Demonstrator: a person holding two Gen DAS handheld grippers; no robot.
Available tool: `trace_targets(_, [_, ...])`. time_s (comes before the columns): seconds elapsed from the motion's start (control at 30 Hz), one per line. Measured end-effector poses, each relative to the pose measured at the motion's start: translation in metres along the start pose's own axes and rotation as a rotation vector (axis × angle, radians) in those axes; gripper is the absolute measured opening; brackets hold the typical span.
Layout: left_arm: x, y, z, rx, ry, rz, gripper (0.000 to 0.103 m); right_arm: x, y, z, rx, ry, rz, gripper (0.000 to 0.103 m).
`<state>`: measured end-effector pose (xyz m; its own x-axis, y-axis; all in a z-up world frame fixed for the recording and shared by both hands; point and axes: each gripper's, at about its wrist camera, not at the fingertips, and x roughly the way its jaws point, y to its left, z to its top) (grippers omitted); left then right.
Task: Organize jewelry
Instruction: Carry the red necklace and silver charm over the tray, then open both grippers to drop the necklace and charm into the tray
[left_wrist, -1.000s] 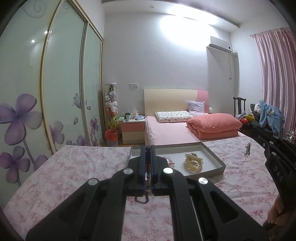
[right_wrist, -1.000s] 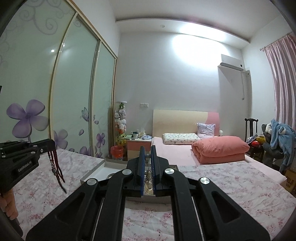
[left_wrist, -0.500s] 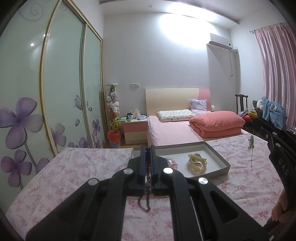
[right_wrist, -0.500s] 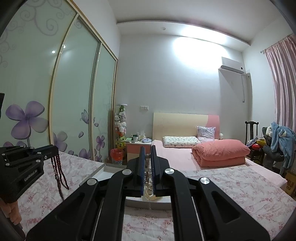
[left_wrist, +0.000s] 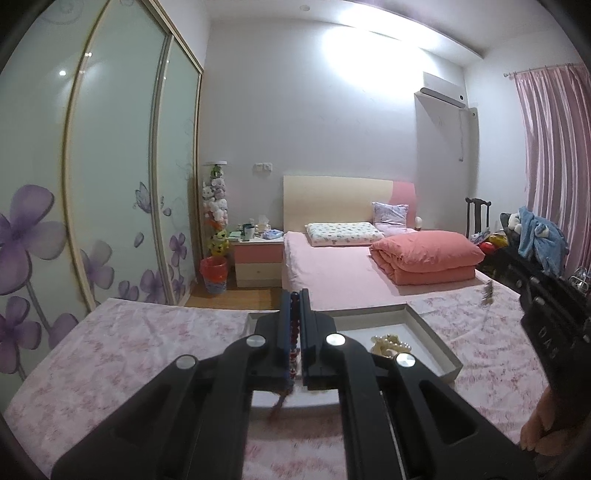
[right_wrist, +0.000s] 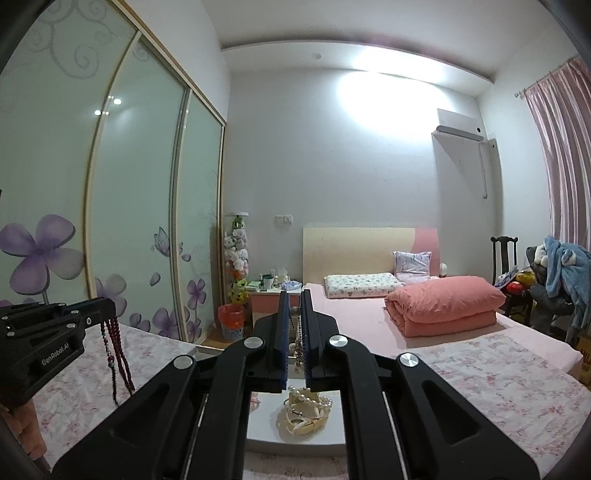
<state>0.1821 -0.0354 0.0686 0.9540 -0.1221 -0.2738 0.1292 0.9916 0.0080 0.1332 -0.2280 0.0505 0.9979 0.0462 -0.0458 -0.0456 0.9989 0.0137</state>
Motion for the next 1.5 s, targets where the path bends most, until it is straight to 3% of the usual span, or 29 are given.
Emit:
trace_targets(0.2, [0.045,-0.004,0.002,-0.023,0.051,-0.049,0.005,0.04,-0.006,-0.006,0.008,0.05,0.016,0.007])
trace_targets(0.5, [0.111,-0.001,-0.008,-0.049,0.131,-0.075,0.005,0.107,-0.009,-0.041,0.087,0.238,0.083,0.007])
trace_targets(0.83, [0.152,-0.006,-0.044,-0.049,0.235,-0.101,0.006,0.126,-0.005,-0.06,0.089,0.356,0.092,0.007])
trace_targets(0.9, [0.153,-0.004,-0.045,-0.056,0.246,-0.102,0.012,0.13,-0.006,-0.061,0.109,0.374,0.103,0.012])
trace_targets(0.93, [0.152,-0.003,-0.044,-0.067,0.247,-0.099,0.027,0.13,-0.008,-0.06,0.121,0.38,0.109,0.019])
trace_targets(0.97, [0.151,0.001,-0.043,-0.082,0.244,-0.096,0.038,0.127,-0.01,-0.057,0.133,0.372,0.105,0.043])
trace_targets(1.0, [0.147,0.005,-0.04,-0.101,0.236,-0.093,0.038,0.122,-0.013,-0.054,0.145,0.353,0.099,0.057])
trace_targets(1.23, [0.103,0.038,-0.018,-0.183,0.179,-0.073,0.054,0.088,-0.026,-0.025,0.168,0.287,0.1,0.057])
trace_targets(1.5, [0.026,0.049,-0.021,-0.18,0.111,-0.043,0.077,0.018,-0.019,-0.005,0.142,0.237,0.109,0.057])
